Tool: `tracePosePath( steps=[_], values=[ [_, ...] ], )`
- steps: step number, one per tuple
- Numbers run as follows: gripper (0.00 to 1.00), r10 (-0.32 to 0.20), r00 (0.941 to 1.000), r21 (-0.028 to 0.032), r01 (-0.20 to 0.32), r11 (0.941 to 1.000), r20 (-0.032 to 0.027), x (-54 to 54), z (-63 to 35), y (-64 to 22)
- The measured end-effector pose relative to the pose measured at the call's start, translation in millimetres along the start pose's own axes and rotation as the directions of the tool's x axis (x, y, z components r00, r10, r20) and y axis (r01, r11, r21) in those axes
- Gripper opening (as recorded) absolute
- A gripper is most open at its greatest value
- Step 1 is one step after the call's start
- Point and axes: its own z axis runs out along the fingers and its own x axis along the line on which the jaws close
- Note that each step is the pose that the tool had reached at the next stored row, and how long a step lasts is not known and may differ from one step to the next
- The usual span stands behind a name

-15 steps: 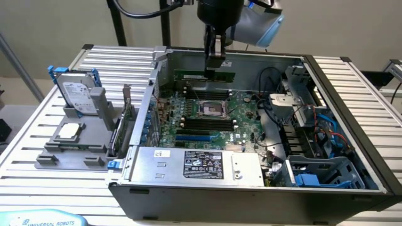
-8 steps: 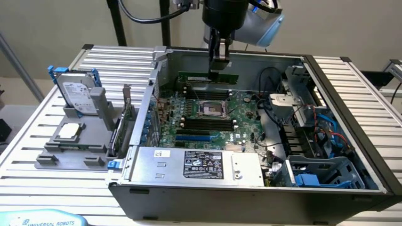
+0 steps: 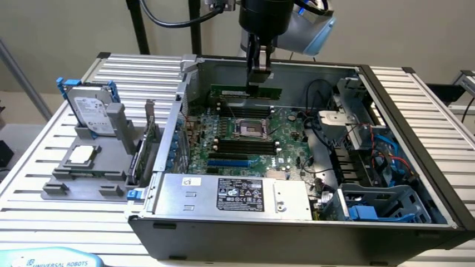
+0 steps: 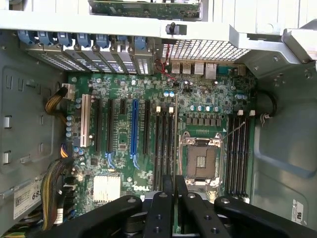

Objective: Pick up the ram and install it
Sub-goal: 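Insert the ram into the slot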

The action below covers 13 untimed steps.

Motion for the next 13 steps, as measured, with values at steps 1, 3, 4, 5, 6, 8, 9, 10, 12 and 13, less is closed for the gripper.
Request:
tracePosePath(
  steps=[1,3,4,5,6,8,9,10,12,13],
  values=[
    [0.14,0.000,1.0000,0.0000,0.000,1.0000,0.0000,0.0,0.0,0.0],
    [0.14,0.000,1.0000,0.0000,0.000,1.0000,0.0000,0.0,0.0,0.0],
    [0.14,0.000,1.0000,0.0000,0.000,1.0000,0.0001,0.0,0.0,0.0],
    [0.14,0.000,1.0000,0.0000,0.000,1.0000,0.0000,0.0,0.0,0.0],
    [0.14,0.000,1.0000,0.0000,0.000,1.0000,0.0000,0.0,0.0,0.0],
    [0.14,0.000,1.0000,0.0000,0.000,1.0000,0.0000,0.0,0.0,0.0],
    [0.14,0.000,1.0000,0.0000,0.000,1.0000,0.0000,0.0,0.0,0.0],
    [0.14,0.000,1.0000,0.0000,0.000,1.0000,0.0000,0.0,0.0,0.0],
    [0.14,0.000,1.0000,0.0001,0.000,1.0000,-0.0001,0.0,0.3,0.0],
    [0.14,0.000,1.0000,0.0002,0.000,1.0000,-0.0002,0.0,0.9,-0.1]
  ],
)
